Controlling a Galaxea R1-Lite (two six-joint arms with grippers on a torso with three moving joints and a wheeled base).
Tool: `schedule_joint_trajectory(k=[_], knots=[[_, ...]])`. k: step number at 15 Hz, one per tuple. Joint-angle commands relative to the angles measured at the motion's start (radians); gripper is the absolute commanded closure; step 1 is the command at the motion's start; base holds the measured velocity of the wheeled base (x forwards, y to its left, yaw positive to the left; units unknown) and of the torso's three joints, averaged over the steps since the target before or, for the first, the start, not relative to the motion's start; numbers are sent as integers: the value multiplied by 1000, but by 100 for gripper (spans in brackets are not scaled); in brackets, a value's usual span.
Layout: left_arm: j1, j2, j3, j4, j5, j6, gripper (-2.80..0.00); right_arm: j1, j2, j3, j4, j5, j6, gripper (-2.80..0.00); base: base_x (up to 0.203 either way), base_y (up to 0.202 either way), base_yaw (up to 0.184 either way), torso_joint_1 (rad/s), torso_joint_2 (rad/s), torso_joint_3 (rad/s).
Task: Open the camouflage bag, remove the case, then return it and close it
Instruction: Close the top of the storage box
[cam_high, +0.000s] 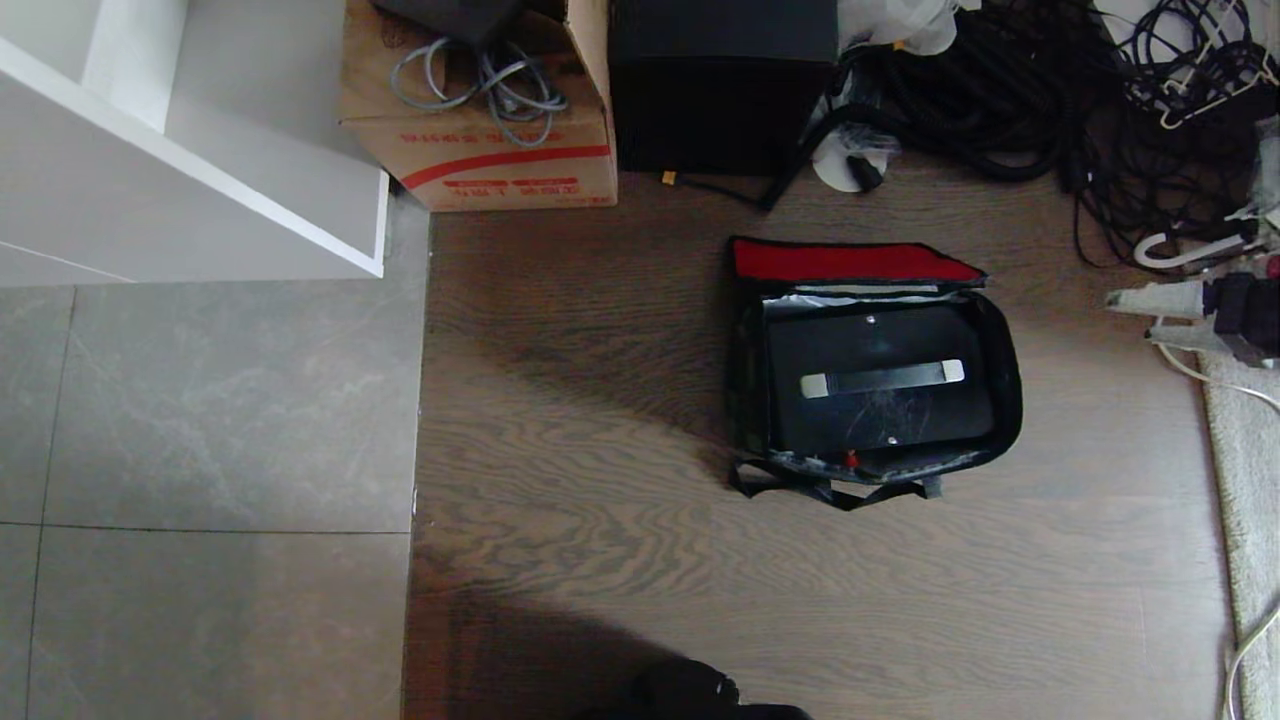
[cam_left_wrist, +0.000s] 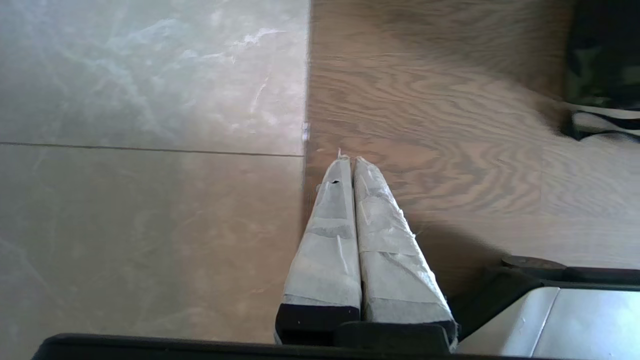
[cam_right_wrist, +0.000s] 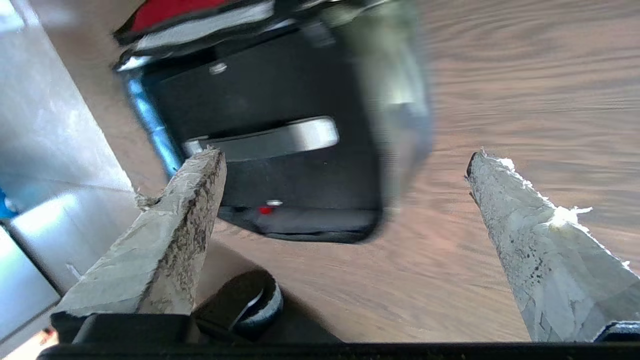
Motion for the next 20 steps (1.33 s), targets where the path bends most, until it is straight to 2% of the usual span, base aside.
schedule_joint_trajectory(k=[1,4,14,20], knots=[[0,0,0,0,0,0,0,2,6,-5,1,5,0,-280,-1,-188,2,2,2,2],[0,0,0,0,0,-2,0,2,11,-7,0,5,1,-280,0,-138,-6,4,3,-1],[0,0,0,0,0,-5,0,2,8,-12,0,28,2,-280,0,0,0,0,0,0],[0,0,0,0,0,-5,0,3,5,-10,1,31,2,-280,165,0,1,2,4,4]])
